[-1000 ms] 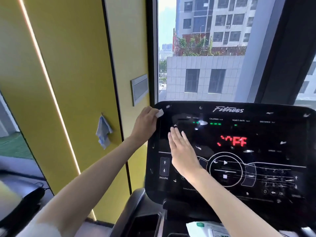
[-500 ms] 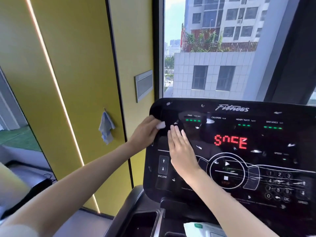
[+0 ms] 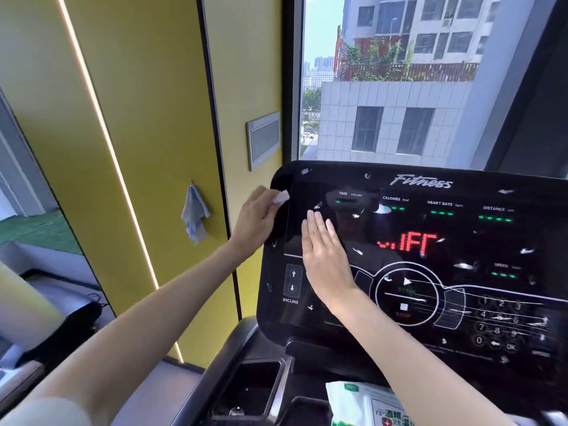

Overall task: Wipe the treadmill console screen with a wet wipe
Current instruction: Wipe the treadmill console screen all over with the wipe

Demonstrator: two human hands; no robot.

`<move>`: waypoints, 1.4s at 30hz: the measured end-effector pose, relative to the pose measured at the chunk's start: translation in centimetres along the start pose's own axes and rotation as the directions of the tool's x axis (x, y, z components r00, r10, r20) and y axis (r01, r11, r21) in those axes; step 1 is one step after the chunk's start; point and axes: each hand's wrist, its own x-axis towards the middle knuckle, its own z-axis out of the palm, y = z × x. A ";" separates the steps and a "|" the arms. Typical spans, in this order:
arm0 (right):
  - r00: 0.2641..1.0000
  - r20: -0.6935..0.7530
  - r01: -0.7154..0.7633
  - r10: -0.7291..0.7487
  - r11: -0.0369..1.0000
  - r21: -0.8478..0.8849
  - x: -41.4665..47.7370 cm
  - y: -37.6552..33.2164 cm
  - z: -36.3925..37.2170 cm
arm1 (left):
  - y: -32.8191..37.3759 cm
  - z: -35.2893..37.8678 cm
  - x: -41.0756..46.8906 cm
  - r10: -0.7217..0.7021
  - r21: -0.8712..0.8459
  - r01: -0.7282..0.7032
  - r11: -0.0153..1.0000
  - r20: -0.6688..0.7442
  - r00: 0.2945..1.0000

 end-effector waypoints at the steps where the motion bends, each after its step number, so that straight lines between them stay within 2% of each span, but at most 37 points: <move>1: 1.000 -0.008 0.009 -0.009 1.000 0.000 -0.1 0.0 0.1 | -0.2 0.2 -0.5 0.026 0.020 -0.026 0.999 0.005 1.000; 6: 0.999 -0.041 0.026 -0.022 0.996 0.090 -0.1 0.4 0.5 | -1.6 -0.2 -6.7 0.209 0.069 -0.229 0.971 0.214 0.954; 8: 0.999 -0.020 0.049 -0.048 0.997 0.064 0.0 0.7 0.1 | -1.3 -0.5 -4.9 0.166 0.075 -0.183 0.980 0.197 0.966; 11: 0.995 0.080 0.057 -0.063 0.996 0.066 -0.2 0.7 -0.5 | -0.9 0.0 -1.6 0.030 0.093 -0.032 0.995 0.029 0.999; 12: 0.994 0.091 0.047 -0.052 0.997 0.057 -0.2 0.6 -0.6 | -0.8 0.2 -1.6 0.034 0.101 -0.035 0.994 0.021 0.999; 15: 0.998 0.039 0.053 -0.058 0.991 0.122 0.1 0.6 -0.5 | -0.9 0.5 -5.8 0.165 0.094 -0.180 0.979 0.149 0.975; 17: 0.998 0.010 0.065 -0.067 0.985 0.159 -0.1 0.9 -0.7 | -1.0 0.3 -8.2 0.192 0.068 -0.212 0.975 0.225 0.955; 19: 0.998 0.020 0.055 -0.061 0.976 0.211 -0.5 1.3 -1.2 | -0.9 0.3 -7.3 0.158 0.059 -0.174 0.983 0.216 0.964; 22: 0.997 -0.009 0.079 -0.079 0.972 0.223 -1.7 0.8 -1.1 | -0.5 0.4 -3.8 0.004 0.080 -0.009 0.997 0.065 0.998; 24: 0.994 -0.019 0.107 -0.105 0.974 0.197 -2.5 0.3 -0.6 | -0.4 0.5 -3.4 -0.032 0.095 0.030 0.995 0.020 0.999; 26: 0.993 0.004 0.111 -0.114 0.972 0.205 -2.8 -0.1 -0.3 | -0.8 0.7 -5.7 0.044 0.120 -0.053 0.991 0.081 0.996; 28: 0.993 0.005 0.111 -0.115 0.972 0.208 -2.7 -0.1 -0.1 | -0.6 0.7 -9.0 0.148 0.116 -0.174 0.978 0.203 0.968; 30: 0.993 0.006 0.118 -0.122 0.974 0.193 -2.7 -0.1 0.0 | -0.6 0.4 -9.9 0.177 0.105 -0.214 0.971 0.280 0.943; 32: 0.991 0.027 0.125 -0.131 0.980 0.154 -2.7 -0.3 -0.1 | -0.6 0.2 -8.0 0.098 0.113 -0.126 0.986 0.226 0.969; 34: 0.988 0.066 0.129 -0.136 0.986 0.108 -3.0 -0.4 -0.1 | -0.8 0.2 -5.7 0.011 0.119 -0.022 0.993 0.093 0.996; 36: 0.989 0.073 0.125 -0.131 0.988 0.085 -3.1 -0.6 0.0 | -1.1 0.4 -5.8 0.036 0.132 -0.043 0.990 0.058 0.998; 39: 0.991 0.023 0.125 -0.129 0.984 0.129 -3.0 -0.7 0.4 | -1.7 0.8 -10.2 0.184 0.160 -0.225 0.961 0.237 0.954; 41: 0.991 0.002 0.132 -0.134 0.976 0.171 -3.1 -0.7 0.8 | -1.7 0.7 -12.1 0.200 0.154 -0.261 0.953 0.326 0.924; 42: 0.991 -0.002 0.130 -0.132 0.975 0.181 -3.0 -0.6 0.8 | -1.6 0.6 -11.6 0.190 0.132 -0.242 0.961 0.322 0.928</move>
